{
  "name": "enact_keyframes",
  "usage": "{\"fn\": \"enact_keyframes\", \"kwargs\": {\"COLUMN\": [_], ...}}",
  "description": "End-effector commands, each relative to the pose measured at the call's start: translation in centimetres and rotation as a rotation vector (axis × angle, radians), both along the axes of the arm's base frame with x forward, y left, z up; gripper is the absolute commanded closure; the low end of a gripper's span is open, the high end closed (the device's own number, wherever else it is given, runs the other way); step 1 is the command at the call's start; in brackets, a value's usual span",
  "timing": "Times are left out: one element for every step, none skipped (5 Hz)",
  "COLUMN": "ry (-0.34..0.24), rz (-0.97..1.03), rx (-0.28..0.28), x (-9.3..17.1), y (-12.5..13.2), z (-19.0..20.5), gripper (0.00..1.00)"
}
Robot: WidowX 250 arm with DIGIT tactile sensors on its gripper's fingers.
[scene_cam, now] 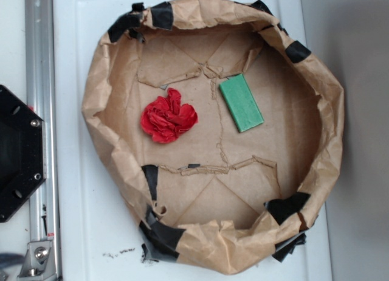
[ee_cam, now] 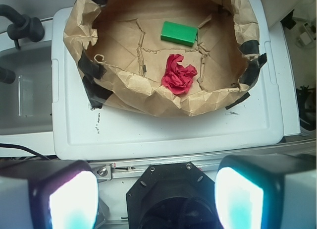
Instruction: Grab the red paper.
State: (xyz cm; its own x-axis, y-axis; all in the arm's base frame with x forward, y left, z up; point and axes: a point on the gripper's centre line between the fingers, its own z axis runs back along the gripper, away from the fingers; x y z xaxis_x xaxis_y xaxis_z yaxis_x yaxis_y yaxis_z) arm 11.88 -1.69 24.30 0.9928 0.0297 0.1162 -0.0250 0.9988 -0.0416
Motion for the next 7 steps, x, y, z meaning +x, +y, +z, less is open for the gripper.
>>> {"fn": "enact_keyframes", "kwargs": {"ry": [0.000, -0.001, -0.033, 0.002, 0.159, 0.159, 0.159], "rz": [0.000, -0.016, 0.006, -0.032, -0.077, -0.077, -0.077], "rx": [0.000, -0.013, -0.006, 0.023, 0.167, 0.167, 0.167], "x": [0.0, 5.0, 10.0, 13.8, 10.5, 10.5, 10.5], "y": [0.0, 0.0, 1.6, 2.6, 6.0, 6.0, 6.0], "z": [0.0, -2.2, -6.2, -11.3, -16.6, -16.6, -16.6], "gripper": [0.00, 0.00, 0.00, 0.00, 0.00, 0.00, 0.00]}}
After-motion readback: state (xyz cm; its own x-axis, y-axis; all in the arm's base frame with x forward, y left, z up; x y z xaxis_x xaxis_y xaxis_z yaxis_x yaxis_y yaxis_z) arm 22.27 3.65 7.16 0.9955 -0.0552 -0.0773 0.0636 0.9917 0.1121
